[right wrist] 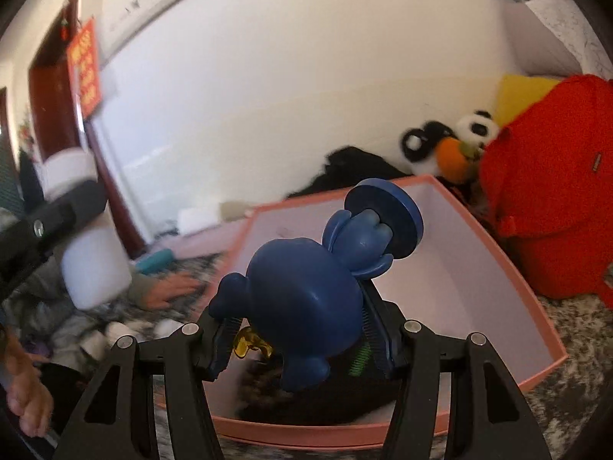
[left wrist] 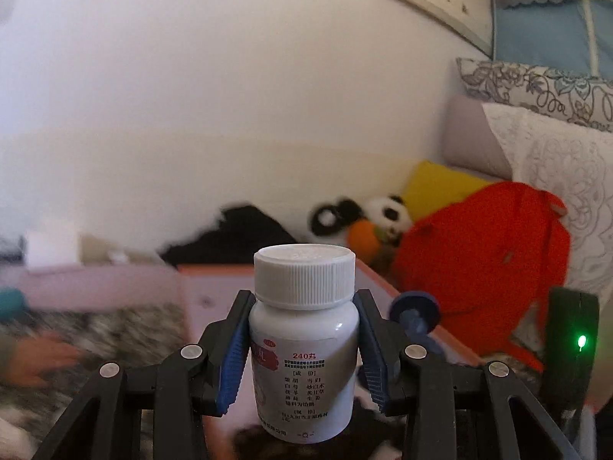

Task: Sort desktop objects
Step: 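Carry the figurine and the pill bottle toward the pink box with both tools, then open both tools over the pink box to drop the figurine and pill bottle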

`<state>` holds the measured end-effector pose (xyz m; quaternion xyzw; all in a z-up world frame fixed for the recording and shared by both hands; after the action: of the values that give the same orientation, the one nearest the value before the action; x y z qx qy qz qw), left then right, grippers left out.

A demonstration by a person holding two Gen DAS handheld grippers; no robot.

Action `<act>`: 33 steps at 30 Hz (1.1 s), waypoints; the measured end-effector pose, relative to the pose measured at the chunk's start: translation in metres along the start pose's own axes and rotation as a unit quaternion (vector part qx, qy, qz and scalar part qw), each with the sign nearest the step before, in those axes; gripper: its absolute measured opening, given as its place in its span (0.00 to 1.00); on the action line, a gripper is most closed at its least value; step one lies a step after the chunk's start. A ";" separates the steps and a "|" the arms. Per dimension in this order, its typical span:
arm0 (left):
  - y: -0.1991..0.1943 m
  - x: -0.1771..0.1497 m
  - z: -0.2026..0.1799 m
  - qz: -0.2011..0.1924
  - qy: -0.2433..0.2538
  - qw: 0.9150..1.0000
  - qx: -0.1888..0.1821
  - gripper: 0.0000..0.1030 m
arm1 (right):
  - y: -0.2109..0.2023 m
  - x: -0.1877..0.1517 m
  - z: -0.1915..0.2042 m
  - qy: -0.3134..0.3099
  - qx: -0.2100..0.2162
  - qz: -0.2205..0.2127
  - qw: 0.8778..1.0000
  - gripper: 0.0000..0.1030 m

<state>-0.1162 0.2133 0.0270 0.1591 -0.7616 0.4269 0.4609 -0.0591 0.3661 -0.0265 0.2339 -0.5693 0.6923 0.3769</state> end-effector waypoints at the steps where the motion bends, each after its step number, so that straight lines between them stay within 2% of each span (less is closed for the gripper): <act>1: 0.010 0.000 -0.004 0.006 -0.001 1.000 0.008 0.44 | 0.002 -0.002 -0.005 0.002 -0.007 0.001 1.000 0.59; 5: 0.037 -0.004 -0.016 0.026 0.004 0.999 0.035 0.44 | 0.006 -0.005 -0.031 0.035 -0.024 0.004 0.999 0.60; 6: 0.040 -0.005 -0.017 0.023 0.003 0.999 0.041 0.48 | 0.006 -0.006 -0.035 0.040 -0.031 0.001 0.999 0.60; 7: 0.042 -0.005 -0.019 0.019 0.002 0.999 0.047 0.55 | 0.006 -0.005 -0.037 0.039 -0.048 -0.001 0.998 0.63; 8: 0.042 -0.005 -0.018 0.013 -0.001 0.999 0.052 0.73 | 0.005 -0.004 -0.037 0.034 -0.063 -0.003 0.997 0.75; 9: 0.039 -0.005 -0.016 0.006 -0.005 0.998 0.055 0.82 | 0.003 -0.004 -0.037 0.030 -0.073 -0.011 0.997 0.80; 10: 0.035 -0.006 -0.013 -0.001 -0.010 0.998 0.058 0.83 | -0.001 -0.004 -0.036 0.026 -0.082 -0.021 0.996 0.88; 11: 0.032 -0.006 -0.011 -0.009 -0.014 0.998 0.060 0.83 | -0.007 -0.003 -0.035 0.024 -0.082 -0.039 0.996 0.90; 14: 0.013 -0.006 -0.004 -0.021 -0.012 0.997 0.074 0.87 | -0.031 0.000 -0.031 0.023 -0.069 -0.087 0.994 0.94; 18: -0.023 -0.018 0.018 -0.021 -0.023 0.995 0.095 0.90 | -0.050 -0.003 -0.017 0.015 -0.026 -0.094 0.995 0.95; 20: -0.046 -0.031 0.031 -0.023 -0.026 0.992 0.125 0.91 | -0.056 -0.008 -0.003 0.004 0.006 -0.085 0.996 0.95; 23: -0.086 -0.055 0.050 -0.036 -0.020 0.981 0.192 0.92 | -0.068 -0.023 0.031 -0.028 0.066 -0.077 0.994 0.95; 25: -0.111 -0.073 0.063 -0.048 -0.017 0.969 0.242 0.94 | -0.074 -0.034 0.057 -0.054 0.099 -0.069 0.991 0.96; 26: -0.122 -0.082 0.069 -0.053 -0.019 0.961 0.270 0.94 | -0.077 -0.040 0.070 -0.068 0.116 -0.065 0.989 0.96; 28: -0.142 -0.099 0.083 -0.061 -0.035 0.940 0.333 0.95 | -0.078 -0.052 0.100 -0.103 0.129 -0.062 0.984 0.96; 30: -0.163 -0.121 0.093 -0.083 -0.062 0.919 0.379 0.95 | -0.076 -0.066 0.127 -0.135 0.138 -0.060 0.979 0.96; 31: -0.175 -0.136 0.100 -0.108 -0.085 0.911 0.388 0.96 | -0.072 -0.074 0.138 -0.146 0.153 -0.053 0.976 0.96; 32: -0.182 -0.146 0.105 -0.126 -0.101 0.908 0.386 0.97 | -0.067 -0.082 0.149 -0.157 0.170 -0.045 0.972 0.96; 33: -0.186 -0.154 0.111 -0.133 -0.114 0.909 0.377 0.98 | -0.061 -0.090 0.157 -0.161 0.188 -0.037 0.968 0.96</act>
<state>0.0194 -0.0072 -0.0318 0.4683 -0.5628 0.5963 0.3291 0.0268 0.1953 -0.0192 0.4304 -0.4726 0.7255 0.2548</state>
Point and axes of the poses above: each gripper's, at about its wrist camera, not at the fingertips, and y roughly the way its jaws point, z to its left, x to its top, the point moved 1 cm from there along y, roughly the way its jaws point, and after that the axes turned 10 degrees about z, right-handed, at the moved point
